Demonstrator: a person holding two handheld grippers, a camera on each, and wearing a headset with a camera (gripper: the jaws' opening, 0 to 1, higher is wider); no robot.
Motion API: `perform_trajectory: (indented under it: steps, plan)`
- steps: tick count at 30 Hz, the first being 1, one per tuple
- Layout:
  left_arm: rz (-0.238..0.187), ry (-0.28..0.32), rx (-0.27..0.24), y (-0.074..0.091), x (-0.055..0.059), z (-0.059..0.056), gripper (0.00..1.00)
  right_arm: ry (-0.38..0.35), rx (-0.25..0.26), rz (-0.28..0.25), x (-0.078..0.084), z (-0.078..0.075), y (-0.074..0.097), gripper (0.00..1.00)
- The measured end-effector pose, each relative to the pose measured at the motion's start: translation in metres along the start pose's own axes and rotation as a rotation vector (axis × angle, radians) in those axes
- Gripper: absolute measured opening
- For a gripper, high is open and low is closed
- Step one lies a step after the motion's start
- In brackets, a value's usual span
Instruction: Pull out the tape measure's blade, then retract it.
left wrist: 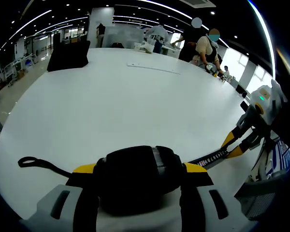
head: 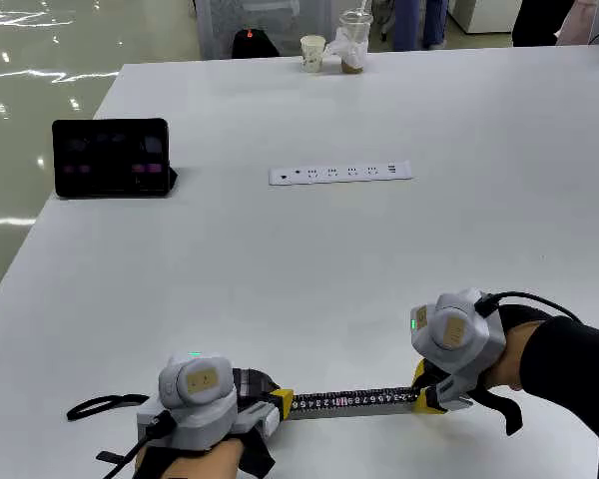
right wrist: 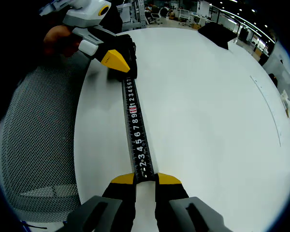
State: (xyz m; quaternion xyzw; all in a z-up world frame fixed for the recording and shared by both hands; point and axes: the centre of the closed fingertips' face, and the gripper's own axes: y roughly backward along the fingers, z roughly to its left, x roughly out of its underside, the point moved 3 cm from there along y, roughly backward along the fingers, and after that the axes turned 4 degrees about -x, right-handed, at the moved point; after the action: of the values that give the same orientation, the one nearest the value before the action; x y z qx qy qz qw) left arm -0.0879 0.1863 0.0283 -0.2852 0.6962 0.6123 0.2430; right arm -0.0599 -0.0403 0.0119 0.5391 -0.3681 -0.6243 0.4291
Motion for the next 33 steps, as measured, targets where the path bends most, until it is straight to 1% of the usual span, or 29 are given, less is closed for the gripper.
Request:
perform_trajectory:
  steps: [9,13,33]
  plan:
    - [0.001,-0.005,0.0,0.0,-0.0001,-0.0003,0.63,0.002,0.002,0.013,-0.0029,0.0001,-0.0012,0.12]
    - [0.001,-0.005,0.0,-0.0002,-0.0002,-0.0003,0.63,-0.01,-0.002,0.011,-0.0043,0.0,-0.0018,0.12]
    - [-0.001,-0.006,0.001,-0.0002,-0.0003,-0.0005,0.63,-0.014,-0.001,0.02,-0.0106,0.0,-0.0048,0.11]
